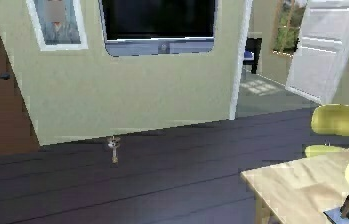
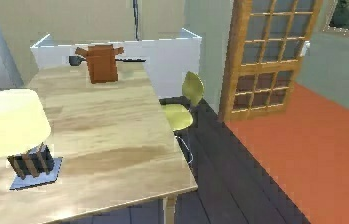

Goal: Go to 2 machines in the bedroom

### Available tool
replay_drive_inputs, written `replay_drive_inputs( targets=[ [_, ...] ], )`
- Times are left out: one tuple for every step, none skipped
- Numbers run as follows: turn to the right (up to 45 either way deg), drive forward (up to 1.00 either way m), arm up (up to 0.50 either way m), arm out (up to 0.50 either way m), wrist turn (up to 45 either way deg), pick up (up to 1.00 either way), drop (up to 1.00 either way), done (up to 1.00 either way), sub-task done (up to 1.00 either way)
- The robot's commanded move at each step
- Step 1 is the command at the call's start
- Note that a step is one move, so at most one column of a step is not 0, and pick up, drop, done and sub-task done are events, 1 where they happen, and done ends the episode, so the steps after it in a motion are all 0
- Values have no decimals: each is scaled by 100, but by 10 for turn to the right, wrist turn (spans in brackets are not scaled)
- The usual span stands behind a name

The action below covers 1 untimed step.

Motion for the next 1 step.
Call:
replay_drive_inputs(
  targets=[
    [0,100,0,0,0,0,0,0,0]
  ],
)
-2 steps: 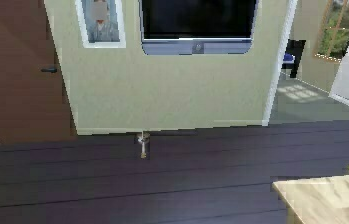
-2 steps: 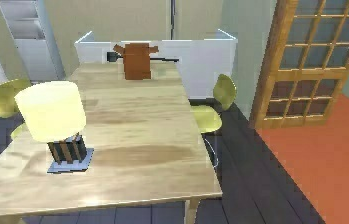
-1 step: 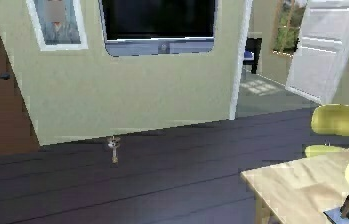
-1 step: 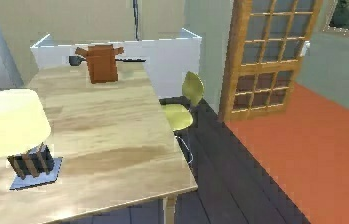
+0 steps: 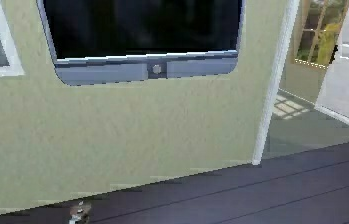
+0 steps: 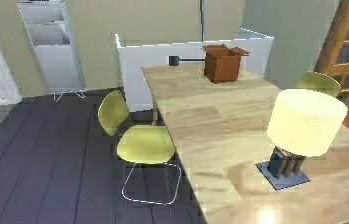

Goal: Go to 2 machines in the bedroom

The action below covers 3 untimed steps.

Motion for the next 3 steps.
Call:
replay_drive_inputs(
  targets=[
    [360,0,0,0,0,0,0,0,0],
    [30,0,0,0,0,0,0,0,0],
    [-450,0,0,0,0,0,0,0,0]
  ],
)
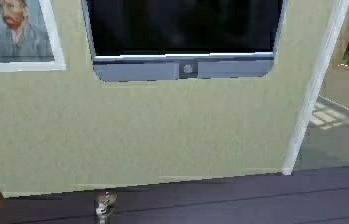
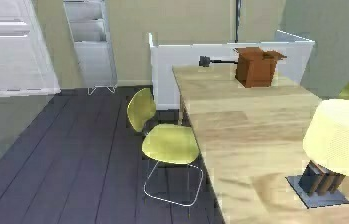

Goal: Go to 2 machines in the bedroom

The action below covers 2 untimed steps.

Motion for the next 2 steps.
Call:
replay_drive_inputs(
  targets=[
    [-450,0,0,0,0,0,0,0,0],
    [-420,0,0,0,0,0,0,0,0]
  ],
)
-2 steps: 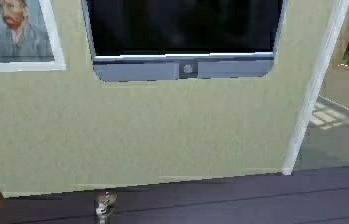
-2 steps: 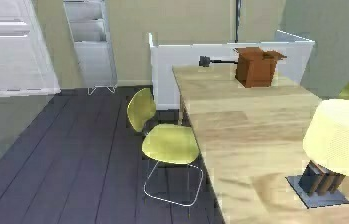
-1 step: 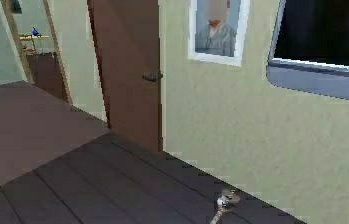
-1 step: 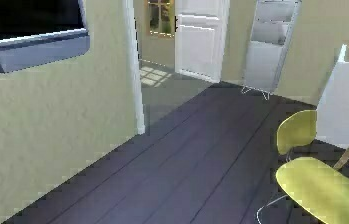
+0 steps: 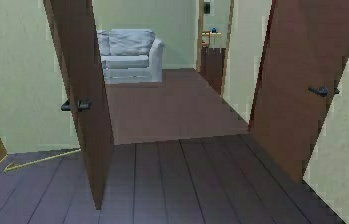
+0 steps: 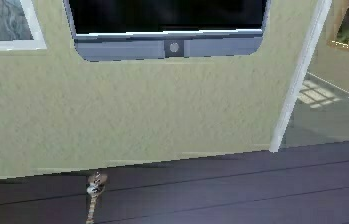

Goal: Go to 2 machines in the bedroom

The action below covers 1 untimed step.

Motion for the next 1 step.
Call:
replay_drive_inputs(
  targets=[
    [0,15,0,0,0,0,0,0,0]
  ],
)
